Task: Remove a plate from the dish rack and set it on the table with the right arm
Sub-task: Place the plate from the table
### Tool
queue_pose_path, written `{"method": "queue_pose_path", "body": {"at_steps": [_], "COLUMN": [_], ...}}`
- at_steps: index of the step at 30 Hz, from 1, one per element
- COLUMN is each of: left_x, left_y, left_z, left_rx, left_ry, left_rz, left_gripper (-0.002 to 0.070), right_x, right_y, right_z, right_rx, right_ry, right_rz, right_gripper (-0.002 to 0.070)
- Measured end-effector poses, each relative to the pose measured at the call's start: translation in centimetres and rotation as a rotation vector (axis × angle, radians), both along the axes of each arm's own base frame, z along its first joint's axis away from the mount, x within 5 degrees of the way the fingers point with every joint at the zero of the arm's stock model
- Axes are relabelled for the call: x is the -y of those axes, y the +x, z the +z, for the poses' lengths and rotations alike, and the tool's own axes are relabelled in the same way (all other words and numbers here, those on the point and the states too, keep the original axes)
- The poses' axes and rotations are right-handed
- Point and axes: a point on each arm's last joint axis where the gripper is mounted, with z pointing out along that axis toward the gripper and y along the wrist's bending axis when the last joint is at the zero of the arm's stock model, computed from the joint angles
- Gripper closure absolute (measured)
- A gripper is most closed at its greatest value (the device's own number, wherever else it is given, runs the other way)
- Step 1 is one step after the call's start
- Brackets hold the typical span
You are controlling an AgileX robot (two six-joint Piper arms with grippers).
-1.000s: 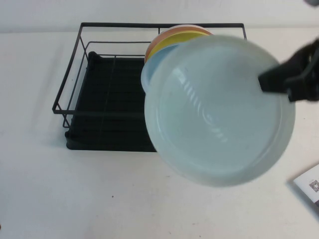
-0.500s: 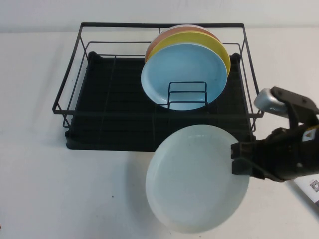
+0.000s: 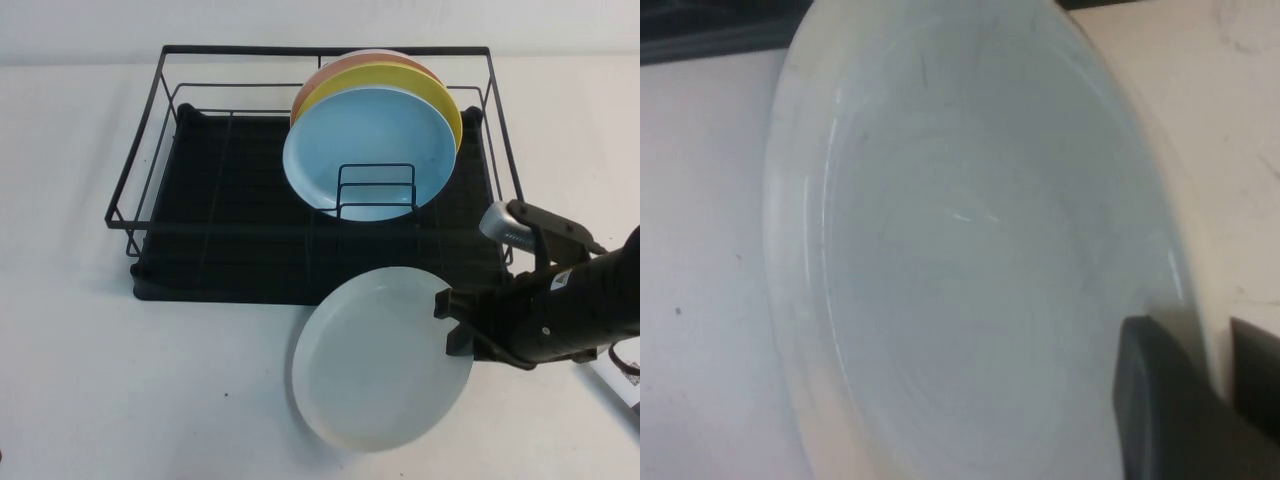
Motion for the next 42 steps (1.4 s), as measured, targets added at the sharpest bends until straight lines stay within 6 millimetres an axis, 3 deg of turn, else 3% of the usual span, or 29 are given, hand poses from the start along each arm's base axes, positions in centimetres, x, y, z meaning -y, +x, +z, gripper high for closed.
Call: {"method": "queue_pose_path", "body": {"at_steps": [12, 19, 29, 36, 39, 42], "left_x": [0.0, 0.0, 0.0, 0.0, 0.0, 0.0], "left_y": [0.0, 0.0, 0.0, 0.0, 0.0, 0.0], "left_z": [0.0, 0.0, 0.0, 0.0, 0.0, 0.0], "left_rx": [0.0, 0.0, 0.0, 0.0, 0.0, 0.0], "left_ry": [0.0, 0.0, 0.0, 0.0, 0.0, 0.0], "left_rz": [0.0, 0.0, 0.0, 0.0, 0.0, 0.0], "left_gripper": [0.0679, 0.0679, 0.0679, 0.0679, 0.0679, 0.0679], "right_x": [-0.3, -0.2, 0.0, 0.1, 0.3, 1.0], "right_y": [0.7, 0.9, 1.3, 1.2, 1.0, 0.2], "right_z": [-1.7, -2.4, -3.5, -2.8, -0.8, 1.5], "right_rx": [-0.04, -0.028, -0.017, 0.004, 0.038, 0.094], "right_ry": [-0.008, -0.062, -0.118, -0.152, -0.167, -0.198], "right_rz": [-0.029, 0.008, 0.039, 0.083, 0.127, 0.173], "right_gripper": [0.0617, 0.0547, 0.0503, 0.043, 0.0476, 0.0602]}}
